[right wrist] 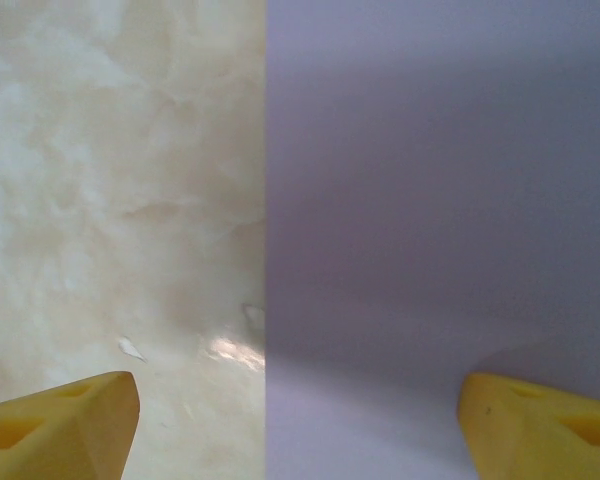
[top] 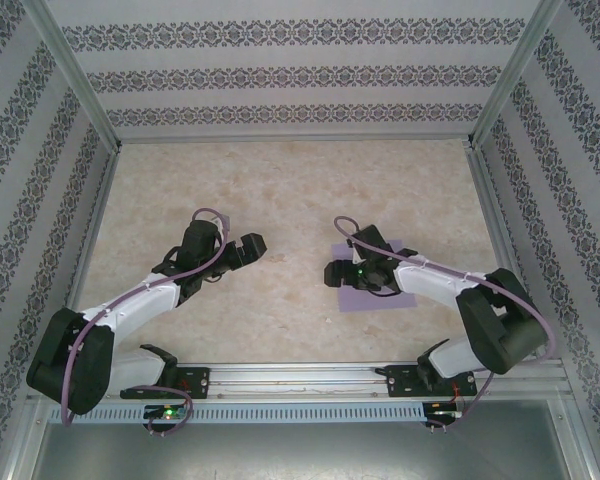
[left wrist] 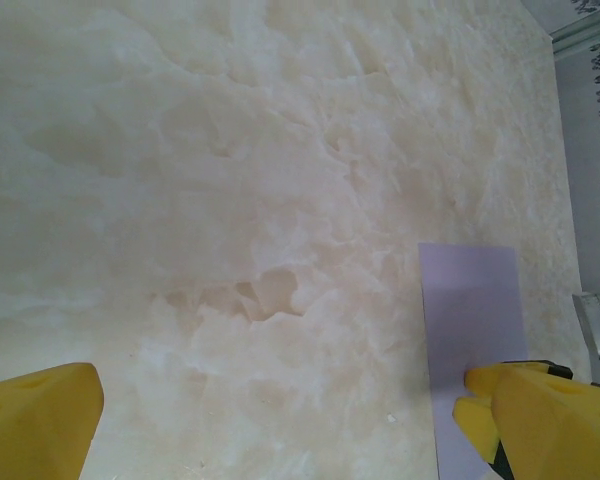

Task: Fold a paper plane with a square sheet of paper (fold left side to right side)
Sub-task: Move the square sheet of paper to the center of the table.

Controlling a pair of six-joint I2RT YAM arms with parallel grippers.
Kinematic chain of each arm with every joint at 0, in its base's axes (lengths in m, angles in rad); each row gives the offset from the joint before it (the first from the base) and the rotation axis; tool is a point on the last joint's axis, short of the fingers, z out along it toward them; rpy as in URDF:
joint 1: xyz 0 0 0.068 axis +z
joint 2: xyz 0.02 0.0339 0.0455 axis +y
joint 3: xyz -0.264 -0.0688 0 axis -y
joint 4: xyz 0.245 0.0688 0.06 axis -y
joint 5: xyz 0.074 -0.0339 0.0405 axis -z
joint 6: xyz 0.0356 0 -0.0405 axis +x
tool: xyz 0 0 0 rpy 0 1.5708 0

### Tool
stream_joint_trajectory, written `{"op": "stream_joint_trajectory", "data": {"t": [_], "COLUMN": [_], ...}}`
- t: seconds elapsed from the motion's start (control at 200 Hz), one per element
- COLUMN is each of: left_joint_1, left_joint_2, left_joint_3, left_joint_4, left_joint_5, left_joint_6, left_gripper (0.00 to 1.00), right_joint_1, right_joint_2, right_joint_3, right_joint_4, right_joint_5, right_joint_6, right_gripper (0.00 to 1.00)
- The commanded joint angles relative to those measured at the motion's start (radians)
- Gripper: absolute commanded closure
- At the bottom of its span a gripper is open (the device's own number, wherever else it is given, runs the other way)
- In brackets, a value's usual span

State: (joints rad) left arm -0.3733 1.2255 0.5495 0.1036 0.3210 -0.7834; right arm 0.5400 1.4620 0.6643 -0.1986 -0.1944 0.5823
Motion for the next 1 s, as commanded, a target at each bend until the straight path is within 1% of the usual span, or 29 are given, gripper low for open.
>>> {"op": "stream_joint_trajectory", "data": {"t": [0.0,0.185,0.36,0.45,0.565,0.715,0.894,0.994], "left_joint_1": [-0.013,-0.013,-0.013,-0.012,-0.012,-0.013,-0.012,-0.013], "left_joint_2": [-0.038,-0.087,-0.118,-0.124,-0.133,-0.143,-0.134,-0.118], "left_joint_3": [0.008,0.007,0.009,0.012,0.016,0.013,0.014,0.017], "left_joint_4": [-0.058,-0.109,-0.145,-0.161,-0.184,-0.193,-0.187,-0.178], "left_joint_5": [-0.053,-0.113,-0.145,-0.148,-0.153,-0.161,-0.127,-0.086], "left_joint_6": [0.01,0.008,0.007,0.006,0.007,0.001,-0.007,-0.009], "left_gripper": [0.0,0.0,0.0,0.0,0.0,0.0,0.03,0.12], "right_joint_1": [0.046,0.144,0.246,0.287,0.313,0.316,0.299,0.263], "right_joint_2": [0.056,0.15,0.276,0.333,0.36,0.32,0.193,0.106], "right_joint_3": [0.021,0.048,0.126,0.175,0.222,0.244,0.251,0.223], "right_joint_4": [0.063,0.194,0.295,0.314,0.306,0.3,0.206,0.142], "right_joint_5": [-0.005,0.012,0.053,0.068,0.08,0.089,0.152,0.201], "right_joint_6": [0.075,0.229,0.355,0.385,0.38,0.344,0.246,0.188], "right_gripper": [0.15,0.16,0.16,0.16,0.16,0.15,0.11,0.07]}}
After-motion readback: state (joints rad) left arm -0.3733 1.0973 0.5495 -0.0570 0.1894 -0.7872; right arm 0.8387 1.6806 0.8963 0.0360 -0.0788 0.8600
